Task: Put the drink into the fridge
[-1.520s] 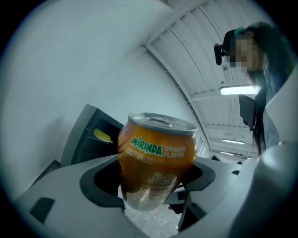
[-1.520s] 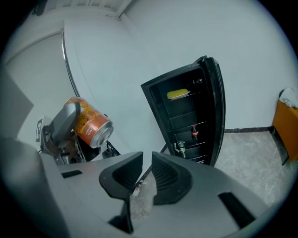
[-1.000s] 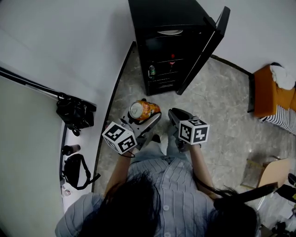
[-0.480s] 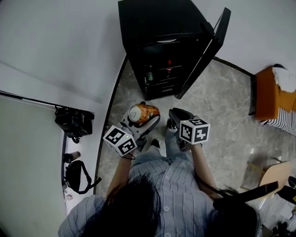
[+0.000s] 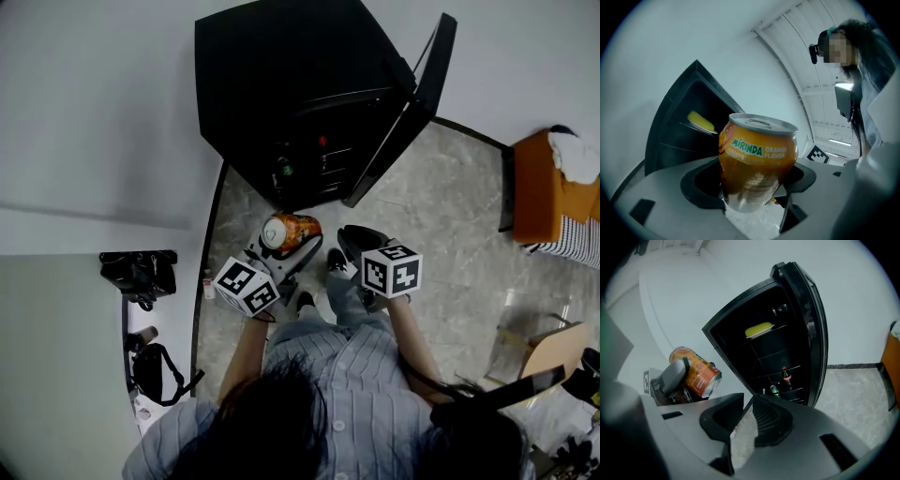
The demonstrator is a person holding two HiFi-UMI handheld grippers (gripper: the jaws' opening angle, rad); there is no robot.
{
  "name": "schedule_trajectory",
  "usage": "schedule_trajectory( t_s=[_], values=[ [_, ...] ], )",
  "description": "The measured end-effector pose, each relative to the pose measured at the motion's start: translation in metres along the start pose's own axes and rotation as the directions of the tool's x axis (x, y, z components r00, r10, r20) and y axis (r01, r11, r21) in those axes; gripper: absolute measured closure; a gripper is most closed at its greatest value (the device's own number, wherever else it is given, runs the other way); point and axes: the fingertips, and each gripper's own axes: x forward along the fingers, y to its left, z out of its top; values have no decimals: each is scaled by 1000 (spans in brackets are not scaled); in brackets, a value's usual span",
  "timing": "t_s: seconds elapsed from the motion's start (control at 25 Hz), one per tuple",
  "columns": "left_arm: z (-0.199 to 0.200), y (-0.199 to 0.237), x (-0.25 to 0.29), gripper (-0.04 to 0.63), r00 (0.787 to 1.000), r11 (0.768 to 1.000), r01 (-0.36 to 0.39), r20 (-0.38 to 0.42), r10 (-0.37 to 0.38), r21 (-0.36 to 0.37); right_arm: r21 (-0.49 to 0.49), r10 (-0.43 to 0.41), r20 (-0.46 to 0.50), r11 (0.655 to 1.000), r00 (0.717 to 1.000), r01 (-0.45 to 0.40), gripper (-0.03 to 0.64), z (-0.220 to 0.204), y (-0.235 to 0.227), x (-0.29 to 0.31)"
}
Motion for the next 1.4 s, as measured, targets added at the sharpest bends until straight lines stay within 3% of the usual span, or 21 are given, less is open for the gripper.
schedule_trajectory(
  t_s=[0.4, 0.72, 0.88, 1.08, 1.4],
  values=[
    [-21, 68, 75, 227, 997, 998, -50, -63, 52, 35, 35, 19, -38, 999, 999, -18, 547, 9, -52, 23],
    [-42, 123, 127, 227, 991, 995, -82, -106, 87, 51, 44, 77, -84, 996, 994, -73, 546, -3, -65, 48],
    [-46, 153, 146, 229, 986, 991, -129, -104, 131, 30, 10, 121, -71, 993, 990, -120, 546, 1, -56, 60],
    [-42, 191, 172, 229, 974, 977, -213, -72, 213, 9, 38, 133, -44, 991, 990, -132, 546, 16, -62, 77],
    [-57, 235, 206, 229, 949, 961, -260, -160, 272, 93, 63, 111, 0, 992, 994, -110, 546, 37, -81, 85]
  ],
)
